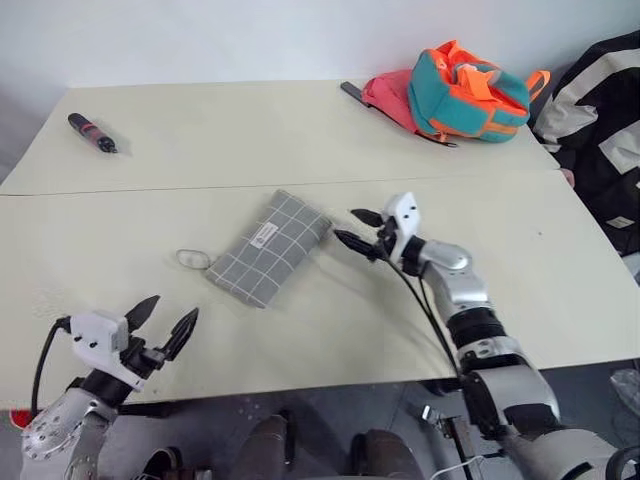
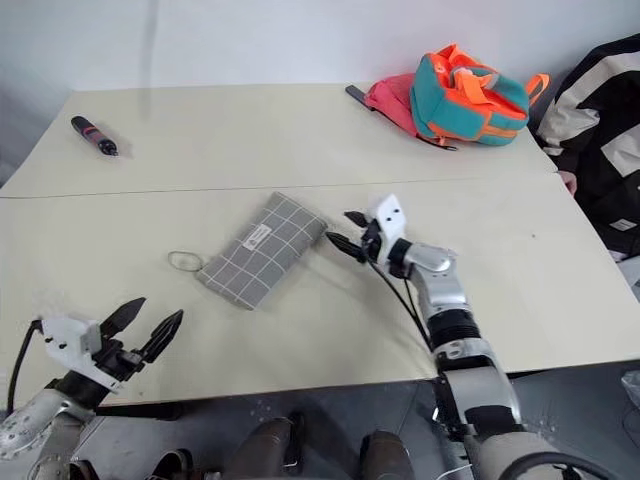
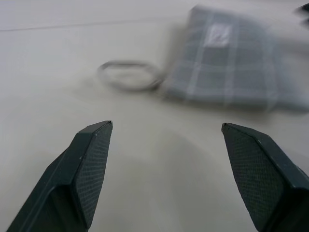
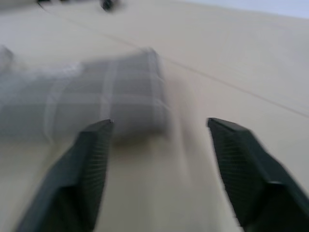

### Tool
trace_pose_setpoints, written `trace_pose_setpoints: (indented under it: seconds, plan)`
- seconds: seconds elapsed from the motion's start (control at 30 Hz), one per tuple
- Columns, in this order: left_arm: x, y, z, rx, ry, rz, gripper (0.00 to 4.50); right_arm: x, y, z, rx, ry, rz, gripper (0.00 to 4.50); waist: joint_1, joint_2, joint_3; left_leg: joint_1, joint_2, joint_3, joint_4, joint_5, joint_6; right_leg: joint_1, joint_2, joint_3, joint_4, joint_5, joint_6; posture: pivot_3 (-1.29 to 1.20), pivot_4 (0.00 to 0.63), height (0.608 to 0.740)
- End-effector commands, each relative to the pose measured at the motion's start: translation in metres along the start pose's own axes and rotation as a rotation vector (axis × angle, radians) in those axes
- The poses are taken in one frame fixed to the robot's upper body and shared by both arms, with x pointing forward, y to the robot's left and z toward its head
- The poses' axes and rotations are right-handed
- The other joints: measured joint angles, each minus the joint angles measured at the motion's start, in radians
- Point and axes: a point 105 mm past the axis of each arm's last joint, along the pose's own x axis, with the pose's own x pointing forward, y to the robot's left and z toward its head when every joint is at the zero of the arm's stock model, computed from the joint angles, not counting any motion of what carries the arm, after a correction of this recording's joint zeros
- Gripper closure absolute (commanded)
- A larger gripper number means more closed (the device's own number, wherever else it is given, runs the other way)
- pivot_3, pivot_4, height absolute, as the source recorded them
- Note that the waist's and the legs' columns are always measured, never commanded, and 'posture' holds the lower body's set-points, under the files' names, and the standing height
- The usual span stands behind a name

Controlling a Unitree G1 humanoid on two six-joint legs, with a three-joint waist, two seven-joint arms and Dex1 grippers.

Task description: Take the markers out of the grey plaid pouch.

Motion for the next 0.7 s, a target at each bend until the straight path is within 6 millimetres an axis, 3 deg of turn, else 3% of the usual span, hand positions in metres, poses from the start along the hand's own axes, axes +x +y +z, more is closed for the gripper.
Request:
trace_pose_setpoints:
  seconds: [0.03,0.23,0.4,0.53,0.7]
  plan:
    - [0.0,0.002,0.015,-0.01,-0.051,0.026,0.61,0.006,-0.001,0.022,-0.053,-0.056,-0.007,2.47,0.004,0.0,0.0,0.0,0.0,0.0,0.0,0.0,0.0,0.0,0.0,0.0,0.0,0.0,0.0,0.0,0.15,0.74]
    - [0.009,-0.005,0.014,-0.152,-0.048,0.007,0.61,0.043,0.027,0.028,-0.15,-0.067,0.053,4.49,-0.003,0.0,0.0,0.0,0.0,0.0,0.0,0.0,0.0,0.0,0.0,0.0,0.0,0.0,0.0,0.0,0.15,0.74]
    - [0.02,-0.025,0.006,-0.294,0.021,-0.036,0.61,0.066,0.027,0.019,-0.259,0.002,-0.033,4.49,-0.018,0.0,0.0,0.001,0.0,-0.001,0.0,0.001,-0.001,-0.001,0.002,0.001,0.002,0.0,0.0,0.0,0.15,0.74]
    - [0.025,-0.031,0.011,-0.508,0.025,-0.016,0.61,0.068,0.013,0.02,-0.346,0.048,-0.104,4.49,-0.016,-0.001,0.0,0.0,0.0,-0.004,0.001,0.001,-0.001,0.0,0.002,0.002,0.002,0.0,-0.001,0.0,0.15,0.74]
    - [0.026,-0.033,0.008,-0.691,0.096,0.014,0.61,0.063,0.016,0.005,-0.395,0.091,-0.085,4.49,-0.02,-0.001,-0.001,0.0,0.0,-0.004,0.003,0.001,-0.001,0.001,0.003,0.002,0.002,0.0,-0.001,0.0,0.15,0.74]
